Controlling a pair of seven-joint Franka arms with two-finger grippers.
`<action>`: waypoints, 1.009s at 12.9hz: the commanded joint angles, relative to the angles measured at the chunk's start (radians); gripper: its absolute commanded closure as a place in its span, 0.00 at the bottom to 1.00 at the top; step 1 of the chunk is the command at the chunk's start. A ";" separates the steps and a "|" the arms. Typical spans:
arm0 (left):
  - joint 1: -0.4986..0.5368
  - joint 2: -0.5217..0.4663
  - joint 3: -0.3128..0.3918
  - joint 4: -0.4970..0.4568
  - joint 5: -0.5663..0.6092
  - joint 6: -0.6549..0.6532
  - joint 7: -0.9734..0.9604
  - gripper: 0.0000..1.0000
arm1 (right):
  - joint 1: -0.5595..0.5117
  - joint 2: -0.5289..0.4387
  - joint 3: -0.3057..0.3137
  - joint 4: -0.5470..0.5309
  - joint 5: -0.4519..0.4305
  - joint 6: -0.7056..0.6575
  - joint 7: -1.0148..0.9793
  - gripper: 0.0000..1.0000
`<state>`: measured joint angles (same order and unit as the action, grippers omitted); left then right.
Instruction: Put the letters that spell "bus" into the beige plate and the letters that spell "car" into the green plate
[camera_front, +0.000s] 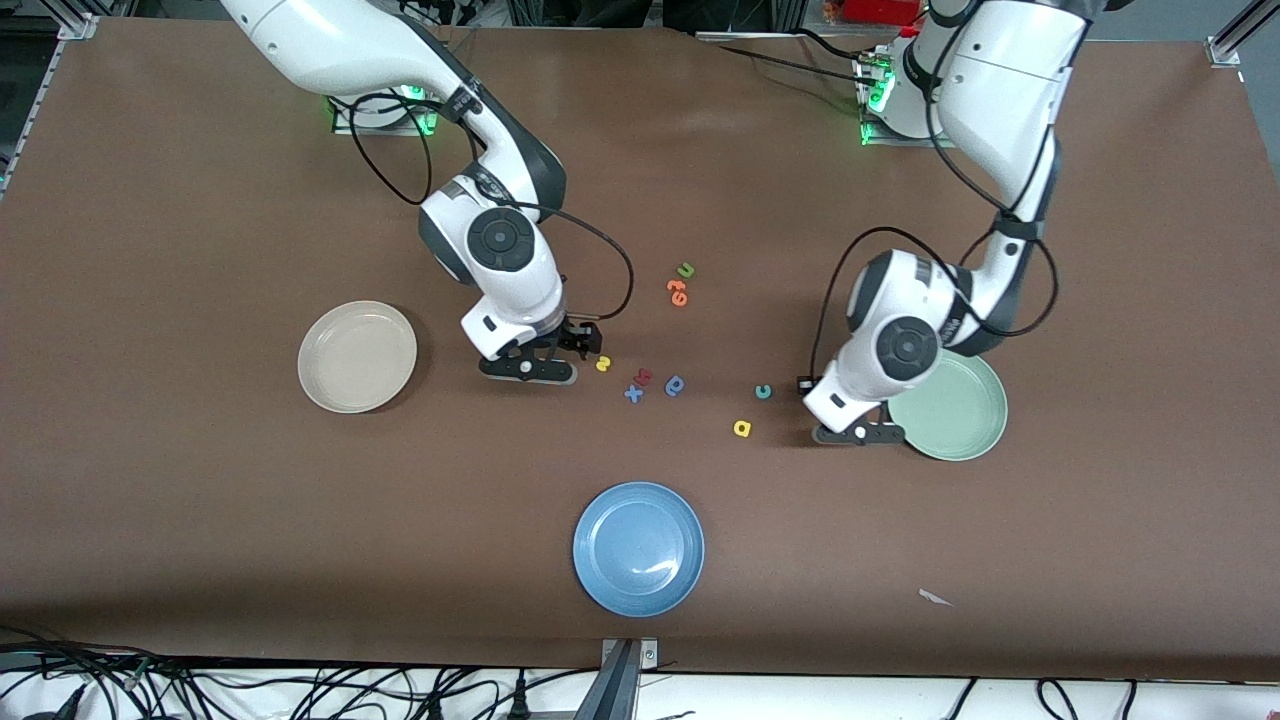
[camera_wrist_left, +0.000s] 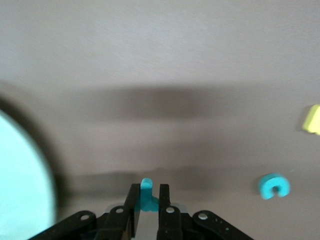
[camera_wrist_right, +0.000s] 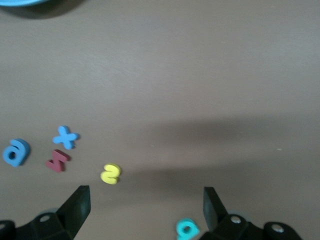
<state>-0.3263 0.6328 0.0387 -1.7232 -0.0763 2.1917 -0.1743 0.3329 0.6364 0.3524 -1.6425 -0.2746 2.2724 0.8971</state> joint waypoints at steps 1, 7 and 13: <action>0.090 -0.021 0.003 0.063 0.047 -0.151 0.264 0.99 | 0.073 0.120 -0.035 0.151 -0.050 -0.011 0.075 0.00; 0.236 -0.007 -0.003 0.090 0.219 -0.185 0.739 0.25 | 0.117 0.210 -0.062 0.187 -0.113 -0.002 0.134 0.00; 0.109 0.016 -0.016 0.091 -0.069 -0.055 0.120 0.00 | 0.143 0.253 -0.062 0.187 -0.126 0.047 0.191 0.00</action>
<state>-0.1414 0.6291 0.0158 -1.6416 -0.0981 2.0674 0.1116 0.4619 0.8579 0.2951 -1.4890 -0.3726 2.3070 1.0577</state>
